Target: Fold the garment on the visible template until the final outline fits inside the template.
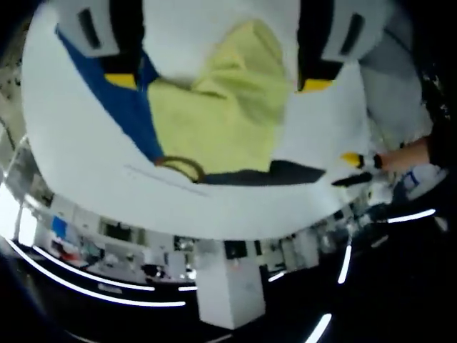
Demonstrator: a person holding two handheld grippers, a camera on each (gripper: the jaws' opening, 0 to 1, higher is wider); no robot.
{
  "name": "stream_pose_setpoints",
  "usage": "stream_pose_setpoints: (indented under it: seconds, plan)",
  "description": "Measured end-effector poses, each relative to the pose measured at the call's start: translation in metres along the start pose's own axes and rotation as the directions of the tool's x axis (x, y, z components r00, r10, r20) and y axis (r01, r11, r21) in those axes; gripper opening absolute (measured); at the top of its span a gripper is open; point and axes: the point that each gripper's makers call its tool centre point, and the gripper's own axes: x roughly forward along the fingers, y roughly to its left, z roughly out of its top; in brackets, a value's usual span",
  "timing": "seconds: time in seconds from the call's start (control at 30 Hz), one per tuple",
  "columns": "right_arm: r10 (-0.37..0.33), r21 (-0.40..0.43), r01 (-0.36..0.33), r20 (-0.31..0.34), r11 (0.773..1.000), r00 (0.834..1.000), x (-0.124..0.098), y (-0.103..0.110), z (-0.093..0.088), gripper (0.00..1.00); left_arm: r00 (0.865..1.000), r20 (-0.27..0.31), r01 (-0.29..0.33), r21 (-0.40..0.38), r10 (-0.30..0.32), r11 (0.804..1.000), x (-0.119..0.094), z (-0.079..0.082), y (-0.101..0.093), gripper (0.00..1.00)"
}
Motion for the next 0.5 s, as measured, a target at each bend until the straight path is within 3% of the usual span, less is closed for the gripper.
stream_pose_setpoints:
  seconds: [0.23,0.5]
  plan:
    - [0.132,-0.059,-0.134,-0.035,0.989,0.991,0.029,0.051,0.007,0.86,0.998,-0.007,0.066,-0.009,-0.066,0.998,-0.002,0.000,-0.018,0.99]
    - [0.198,-0.123,-0.207,-0.080,0.971,0.977,0.060,0.088,0.008,0.80,0.992,0.013,0.124,0.016,-0.124,0.992,-0.007,0.010,-0.048,0.99]
